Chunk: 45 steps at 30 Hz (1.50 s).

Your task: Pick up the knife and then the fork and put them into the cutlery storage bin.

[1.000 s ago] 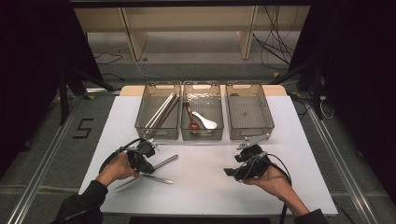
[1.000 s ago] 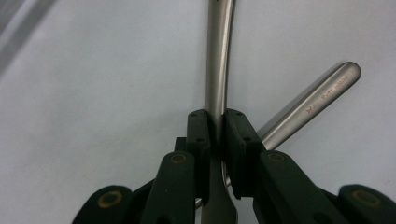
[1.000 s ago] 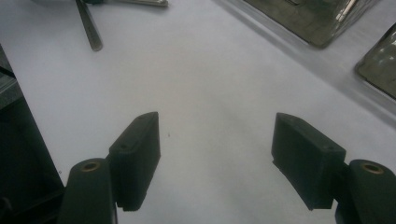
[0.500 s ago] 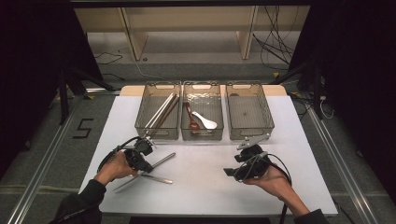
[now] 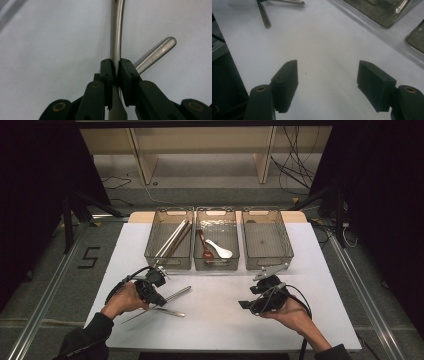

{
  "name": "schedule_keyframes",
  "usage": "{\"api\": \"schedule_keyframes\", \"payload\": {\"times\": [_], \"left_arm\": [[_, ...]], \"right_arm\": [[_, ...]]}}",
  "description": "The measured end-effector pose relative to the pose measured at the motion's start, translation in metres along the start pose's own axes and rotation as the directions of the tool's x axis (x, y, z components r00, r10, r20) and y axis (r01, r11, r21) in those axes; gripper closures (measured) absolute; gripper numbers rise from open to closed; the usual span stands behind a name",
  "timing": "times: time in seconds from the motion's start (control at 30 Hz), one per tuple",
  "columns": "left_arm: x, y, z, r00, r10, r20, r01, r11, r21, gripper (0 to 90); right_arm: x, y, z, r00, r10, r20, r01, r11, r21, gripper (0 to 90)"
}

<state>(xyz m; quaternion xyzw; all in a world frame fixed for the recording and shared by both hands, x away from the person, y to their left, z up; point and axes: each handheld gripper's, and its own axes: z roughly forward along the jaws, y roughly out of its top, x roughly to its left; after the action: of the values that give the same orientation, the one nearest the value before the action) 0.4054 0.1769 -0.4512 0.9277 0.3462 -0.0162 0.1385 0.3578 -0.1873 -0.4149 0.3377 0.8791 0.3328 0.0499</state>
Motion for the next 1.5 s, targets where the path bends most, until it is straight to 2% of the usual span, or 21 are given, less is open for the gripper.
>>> {"api": "schedule_keyframes", "payload": {"times": [0.1,0.3,0.4,0.47,0.6,0.63,0.73,0.8,0.9,0.97,1.13,1.2,1.37,1.5], "left_arm": [[-0.002,0.001,-0.003,1.0000,0.002,0.009,-0.002,1.0000,-0.008,80.8],[-0.007,0.003,-0.006,0.9979,0.000,0.065,0.002,0.9995,-0.032,80.8],[-0.014,0.005,-0.010,0.9962,0.023,0.085,-0.019,0.9990,-0.040,80.8],[-0.022,0.008,-0.013,0.9944,0.056,0.089,-0.053,0.9977,-0.043,80.8],[-0.041,0.015,-0.016,0.9864,0.116,0.116,-0.112,0.9928,-0.044,80.8],[-0.046,0.016,-0.016,0.9851,0.120,0.123,-0.114,0.9922,-0.050,80.8],[-0.061,0.021,-0.016,0.9769,0.169,0.131,-0.165,0.9853,-0.045,80.8],[-0.070,0.024,-0.016,0.9686,0.199,0.149,-0.195,0.9798,-0.044,80.8],[-0.080,0.026,-0.015,0.9584,0.233,0.165,-0.230,0.9724,-0.041,80.8],[-0.085,0.027,-0.014,0.9541,0.245,0.173,-0.241,0.9696,-0.042,80.8],[-0.091,0.028,-0.013,0.9477,0.271,0.168,-0.268,0.9625,-0.041,80.8],[-0.093,0.029,-0.014,0.9457,0.278,0.168,-0.274,0.9605,-0.049,80.8],[-0.099,0.029,-0.013,0.9383,0.296,0.179,-0.293,0.9552,-0.044,80.7],[-0.101,0.030,-0.013,0.9352,0.304,0.181,-0.301,0.9525,-0.045,80.7]], "right_arm": [[0.000,0.000,0.000,1.0000,0.002,-0.001,-0.002,1.000,-0.003,34.2],[0.002,0.001,0.001,1.0000,-0.002,-0.008,0.002,1.000,-0.002,34.2],[0.004,0.003,0.001,0.9998,-0.012,-0.017,0.012,1.000,-0.010,34.4],[0.008,0.007,0.002,0.9994,-0.025,-0.026,0.024,1.000,-0.016,34.3],[0.019,0.015,0.007,0.9951,-0.088,-0.044,0.087,0.996,-0.031,33.9],[0.022,0.018,0.008,0.9927,-0.111,-0.047,0.109,0.993,-0.034,33.9],[0.033,0.025,0.010,0.9842,-0.162,-0.071,0.159,0.986,-0.048,33.6],[0.040,0.029,0.013,0.9765,-0.199,-0.082,0.196,0.979,-0.047,33.4],[0.049,0.032,0.020,0.9640,-0.245,-0.103,0.243,0.969,-0.033,33.0],[0.053,0.033,0.025,0.9553,-0.274,-0.111,0.274,0.962,-0.016,33.0],[0.062,0.034,0.034,0.9362,-0.327,-0.129,0.331,0.944,0.008,33.6],[0.066,0.033,0.037,0.9282,-0.354,-0.114,0.359,0.933,0.025,34.3],[0.075,0.031,0.046,0.9007,-0.421,-0.109,0.429,0.901,0.065,36.5],[0.080,0.029,0.051,0.8846,-0.453,-0.110,0.462,0.883,0.081,39.9]]}}
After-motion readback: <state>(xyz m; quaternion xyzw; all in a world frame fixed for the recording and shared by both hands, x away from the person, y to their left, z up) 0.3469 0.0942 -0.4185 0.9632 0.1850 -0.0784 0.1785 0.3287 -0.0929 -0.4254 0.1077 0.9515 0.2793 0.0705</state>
